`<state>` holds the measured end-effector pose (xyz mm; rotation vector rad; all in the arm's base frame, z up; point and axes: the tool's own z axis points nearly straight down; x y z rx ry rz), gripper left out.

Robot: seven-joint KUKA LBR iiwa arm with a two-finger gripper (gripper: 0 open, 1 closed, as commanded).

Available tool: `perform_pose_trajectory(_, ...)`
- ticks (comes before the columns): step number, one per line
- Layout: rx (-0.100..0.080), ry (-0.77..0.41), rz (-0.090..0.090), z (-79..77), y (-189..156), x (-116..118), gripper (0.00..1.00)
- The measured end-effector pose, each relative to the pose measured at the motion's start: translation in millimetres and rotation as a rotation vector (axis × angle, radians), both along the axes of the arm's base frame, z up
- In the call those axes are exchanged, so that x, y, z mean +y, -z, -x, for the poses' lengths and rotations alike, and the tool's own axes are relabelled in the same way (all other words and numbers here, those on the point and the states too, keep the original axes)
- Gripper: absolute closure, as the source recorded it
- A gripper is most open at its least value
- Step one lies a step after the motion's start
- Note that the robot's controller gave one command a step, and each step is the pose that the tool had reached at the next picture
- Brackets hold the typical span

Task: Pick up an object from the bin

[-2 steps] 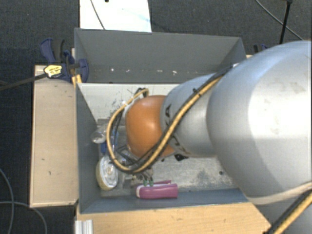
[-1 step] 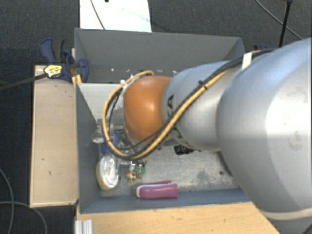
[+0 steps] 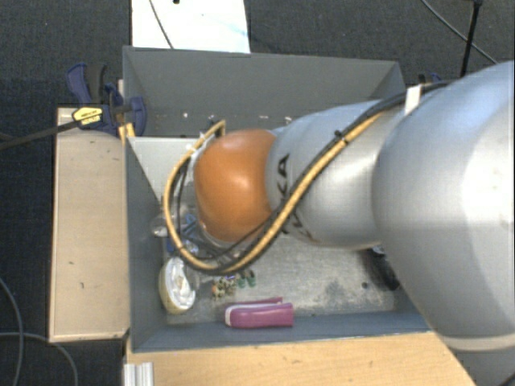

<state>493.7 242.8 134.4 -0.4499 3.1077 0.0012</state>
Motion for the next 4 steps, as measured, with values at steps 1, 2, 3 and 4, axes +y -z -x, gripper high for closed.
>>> perform_pose_trajectory(1,-0.003,0.128,-0.002,-14.7,-20.1,6.7,1.0)
perform_pose_trajectory(2,-0.005,-0.162,-0.001,-29.4,-10.1,-7.7,1.0)
perform_pose_trajectory(3,-0.007,-0.274,-0.002,-55.7,19.5,-13.0,1.0)
perform_pose_trajectory(4,-0.012,-0.267,0.0,-81.9,-86.8,-54.6,1.0)
